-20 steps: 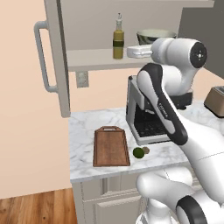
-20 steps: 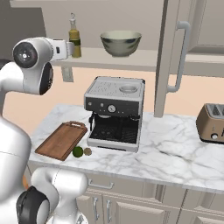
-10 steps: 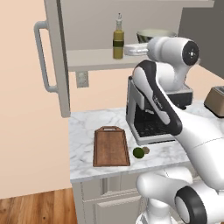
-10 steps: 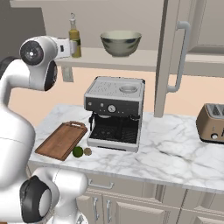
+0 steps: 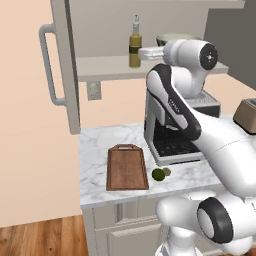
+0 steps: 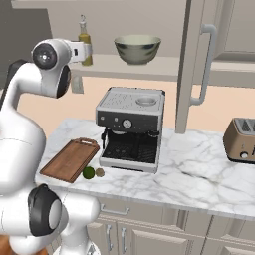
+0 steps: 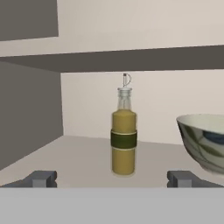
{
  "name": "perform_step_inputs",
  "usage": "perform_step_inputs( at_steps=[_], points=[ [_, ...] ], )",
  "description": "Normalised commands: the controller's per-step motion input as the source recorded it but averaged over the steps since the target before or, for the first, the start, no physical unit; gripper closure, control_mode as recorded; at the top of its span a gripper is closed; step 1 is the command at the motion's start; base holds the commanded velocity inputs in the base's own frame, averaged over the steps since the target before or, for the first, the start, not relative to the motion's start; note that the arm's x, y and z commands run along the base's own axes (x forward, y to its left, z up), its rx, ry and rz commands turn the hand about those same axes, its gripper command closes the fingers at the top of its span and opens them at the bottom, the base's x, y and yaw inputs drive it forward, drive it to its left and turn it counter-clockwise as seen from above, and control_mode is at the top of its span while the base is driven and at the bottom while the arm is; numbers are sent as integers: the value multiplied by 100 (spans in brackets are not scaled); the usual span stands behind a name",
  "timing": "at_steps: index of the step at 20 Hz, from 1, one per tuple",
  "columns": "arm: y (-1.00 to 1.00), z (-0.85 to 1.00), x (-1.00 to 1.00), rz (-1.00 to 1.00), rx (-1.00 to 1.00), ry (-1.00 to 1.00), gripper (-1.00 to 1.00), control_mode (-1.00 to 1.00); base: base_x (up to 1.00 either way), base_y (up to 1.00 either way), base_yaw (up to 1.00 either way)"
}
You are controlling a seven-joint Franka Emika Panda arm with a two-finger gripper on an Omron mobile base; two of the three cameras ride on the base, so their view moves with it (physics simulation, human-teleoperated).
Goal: Open the cabinet. Place the bowl and condiment on the counter. Then place the lime and garlic on the cutting board.
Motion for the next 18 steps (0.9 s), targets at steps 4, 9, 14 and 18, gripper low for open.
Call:
perform_step_inputs(
  at_steps=[4, 9, 14, 18],
  points=[
    [0, 0, 39, 0, 0, 0, -100, -100, 0, 0, 0],
    [0, 0, 43, 0, 0, 0, -100, -100, 0, 0, 0],
    [0, 0, 41, 0, 0, 0, -100, -100, 0, 0, 0],
    [0, 0, 40, 0, 0, 0, -100, -100, 0, 0, 0]
  ],
)
